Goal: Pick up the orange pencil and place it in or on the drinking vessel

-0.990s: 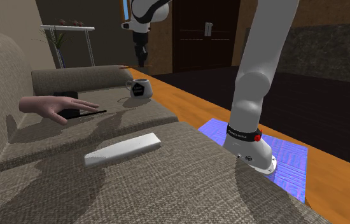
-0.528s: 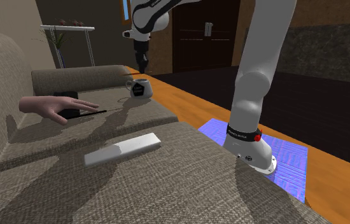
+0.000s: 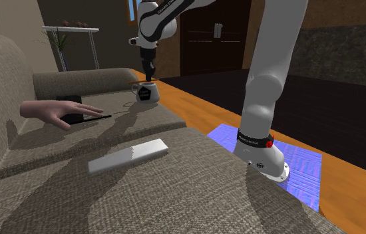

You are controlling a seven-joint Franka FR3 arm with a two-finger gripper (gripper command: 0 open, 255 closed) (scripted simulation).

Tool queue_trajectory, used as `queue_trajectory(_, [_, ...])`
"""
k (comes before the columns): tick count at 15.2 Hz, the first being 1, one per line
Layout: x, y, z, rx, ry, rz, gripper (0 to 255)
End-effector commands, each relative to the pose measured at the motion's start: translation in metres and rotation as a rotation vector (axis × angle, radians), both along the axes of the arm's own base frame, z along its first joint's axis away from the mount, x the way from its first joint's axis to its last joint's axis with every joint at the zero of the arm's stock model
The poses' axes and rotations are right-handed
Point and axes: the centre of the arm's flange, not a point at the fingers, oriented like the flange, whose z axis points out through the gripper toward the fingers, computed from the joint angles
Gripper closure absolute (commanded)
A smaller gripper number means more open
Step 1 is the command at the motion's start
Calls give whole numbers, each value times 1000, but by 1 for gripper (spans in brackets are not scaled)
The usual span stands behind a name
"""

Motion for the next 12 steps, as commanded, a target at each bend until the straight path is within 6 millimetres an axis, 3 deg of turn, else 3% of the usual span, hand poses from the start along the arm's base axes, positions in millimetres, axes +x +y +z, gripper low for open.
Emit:
queue_trajectory(1, [0, 0, 0, 0, 0, 0, 255])
queue_trajectory(3, [0, 0, 0, 0, 0, 0, 255])
queue_trajectory(4, [0, 0, 0, 0, 0, 0, 0])
queue_trajectory(9, [0, 0, 0, 0, 0, 0, 0])
queue_trajectory(12, [-8, 4, 38, 0, 0, 0, 0])
